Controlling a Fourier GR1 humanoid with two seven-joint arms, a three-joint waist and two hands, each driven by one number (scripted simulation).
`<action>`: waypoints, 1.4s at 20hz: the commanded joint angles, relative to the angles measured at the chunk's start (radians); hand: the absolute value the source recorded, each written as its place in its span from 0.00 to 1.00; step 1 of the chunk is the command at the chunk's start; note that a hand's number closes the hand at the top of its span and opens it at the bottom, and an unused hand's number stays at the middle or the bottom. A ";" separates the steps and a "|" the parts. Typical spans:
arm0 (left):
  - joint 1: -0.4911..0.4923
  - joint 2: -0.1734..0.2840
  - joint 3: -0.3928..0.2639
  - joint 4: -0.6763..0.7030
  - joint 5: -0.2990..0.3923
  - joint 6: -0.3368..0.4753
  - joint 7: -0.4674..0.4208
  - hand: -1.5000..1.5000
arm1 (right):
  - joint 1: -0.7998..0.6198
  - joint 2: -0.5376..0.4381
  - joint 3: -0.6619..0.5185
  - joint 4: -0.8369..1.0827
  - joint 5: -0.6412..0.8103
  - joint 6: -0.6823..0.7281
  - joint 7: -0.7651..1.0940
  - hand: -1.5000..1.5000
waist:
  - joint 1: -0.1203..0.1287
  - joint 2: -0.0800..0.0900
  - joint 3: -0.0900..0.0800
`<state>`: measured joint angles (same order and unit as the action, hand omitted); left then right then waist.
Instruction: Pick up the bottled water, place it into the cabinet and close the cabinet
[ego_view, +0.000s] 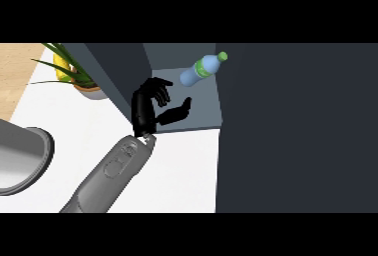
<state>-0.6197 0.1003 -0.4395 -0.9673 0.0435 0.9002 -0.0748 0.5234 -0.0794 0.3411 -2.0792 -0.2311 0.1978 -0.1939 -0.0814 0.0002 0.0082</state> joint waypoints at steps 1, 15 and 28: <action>-0.209 0.053 0.079 0.227 0.012 -0.114 0.020 0.00 | -0.029 -0.008 -0.019 -0.004 -0.009 -0.004 0.025 0.00 | -0.010 0.030 -0.009; -0.388 0.030 0.267 0.617 0.082 -0.240 -0.226 0.00 | -0.010 0.006 0.006 0.031 0.008 0.002 -0.032 0.00 | -0.005 0.032 -0.010; -0.396 -0.007 0.448 0.580 0.239 -0.564 -0.543 0.00 | 0.001 0.013 0.016 0.041 0.036 -0.015 -0.068 0.00 | 0.044 0.013 -0.009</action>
<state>-1.0094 0.0150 -0.0409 -0.4025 0.2532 0.4561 -0.5475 0.5271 -0.0794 0.3350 -2.0526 -0.2164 0.1919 -0.2500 -0.0574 0.0095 0.0038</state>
